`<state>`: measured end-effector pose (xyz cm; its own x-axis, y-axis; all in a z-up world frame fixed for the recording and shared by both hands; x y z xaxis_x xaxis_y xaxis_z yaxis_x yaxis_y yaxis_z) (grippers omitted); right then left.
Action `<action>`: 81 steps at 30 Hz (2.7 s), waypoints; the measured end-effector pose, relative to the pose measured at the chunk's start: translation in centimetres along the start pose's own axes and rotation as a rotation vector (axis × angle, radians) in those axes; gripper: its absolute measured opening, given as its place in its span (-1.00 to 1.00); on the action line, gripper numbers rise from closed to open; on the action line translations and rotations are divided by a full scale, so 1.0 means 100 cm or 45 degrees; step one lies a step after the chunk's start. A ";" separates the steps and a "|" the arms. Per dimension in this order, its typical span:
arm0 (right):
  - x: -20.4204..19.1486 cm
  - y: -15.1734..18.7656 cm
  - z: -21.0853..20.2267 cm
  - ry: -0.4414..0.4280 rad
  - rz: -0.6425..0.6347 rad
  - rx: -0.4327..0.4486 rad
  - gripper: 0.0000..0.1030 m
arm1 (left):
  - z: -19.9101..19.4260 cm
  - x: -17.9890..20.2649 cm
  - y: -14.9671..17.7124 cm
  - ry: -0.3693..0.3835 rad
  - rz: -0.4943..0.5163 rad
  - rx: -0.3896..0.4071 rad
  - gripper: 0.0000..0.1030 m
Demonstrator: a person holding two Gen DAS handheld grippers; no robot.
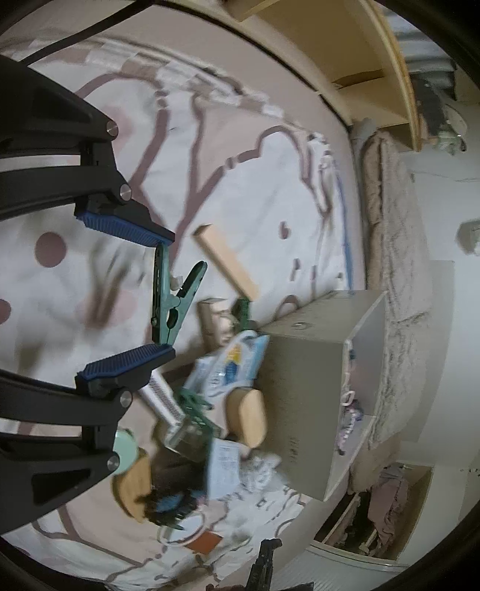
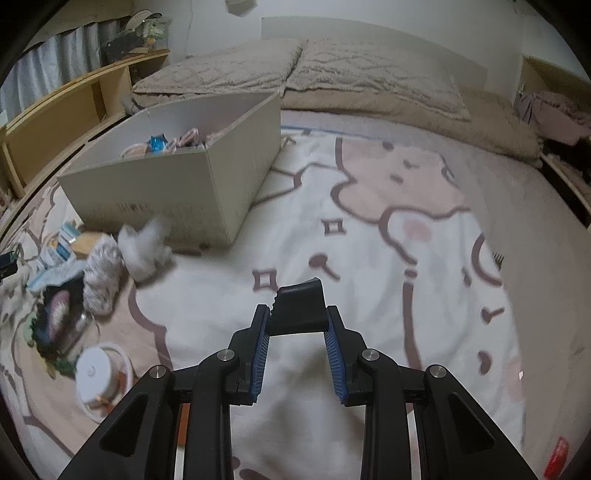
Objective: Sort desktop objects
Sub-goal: 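Lift the clothespin with the left tool while the right tool lifts the black block toward the box, then lower the clothespin into the white box and open the left tool while the right tool holds the block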
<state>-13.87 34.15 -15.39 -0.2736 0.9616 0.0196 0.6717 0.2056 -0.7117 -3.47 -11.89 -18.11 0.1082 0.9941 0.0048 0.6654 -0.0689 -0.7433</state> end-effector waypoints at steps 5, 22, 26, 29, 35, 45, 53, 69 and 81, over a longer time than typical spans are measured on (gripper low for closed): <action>-0.002 -0.018 -0.011 -0.023 0.033 0.033 -0.41 | -0.010 0.001 -0.019 -0.016 0.003 0.042 0.06; -0.036 -0.077 -0.054 -0.030 -0.021 0.070 -0.41 | -0.050 0.036 -0.094 -0.052 0.061 0.156 0.06; -0.048 -0.092 -0.063 -0.036 -0.052 0.071 -0.41 | -0.062 0.050 -0.113 -0.037 0.093 0.197 0.06; -0.057 -0.102 -0.071 -0.054 -0.063 0.087 -0.41 | -0.071 0.064 -0.128 -0.033 0.134 0.231 0.06; -0.073 -0.124 -0.085 -0.083 -0.064 0.121 -0.41 | -0.091 0.091 -0.157 -0.009 0.186 0.301 0.06; -0.093 -0.169 -0.099 -0.081 -0.009 0.200 -0.41 | -0.094 0.118 -0.202 0.000 0.186 0.351 0.06; -0.098 -0.174 -0.074 -0.097 0.055 0.190 -0.41 | -0.070 0.126 -0.226 0.022 0.076 0.346 0.06; -0.097 -0.173 -0.008 -0.124 0.082 0.114 -0.41 | 0.027 0.106 -0.214 0.050 -0.128 0.176 0.06; -0.101 -0.175 0.038 -0.188 0.096 0.048 -0.41 | 0.082 0.106 -0.212 0.071 -0.206 0.076 0.06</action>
<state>-25.48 20.13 -5.75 -0.3237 0.9363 -0.1364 0.6683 0.1242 -0.7334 -22.49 0.77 -7.74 0.0454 0.9855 0.1634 0.6323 0.0983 -0.7684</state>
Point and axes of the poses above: each gripper's, at about its wrist camera, not at the fingertips, and z roughly the way its jaws point, x to its right, y to its underside, the point moved 1 cm from there along z, roughly the way its jaws point, and after that the axes turned 5 degrees about x, right-handed, at the moved point
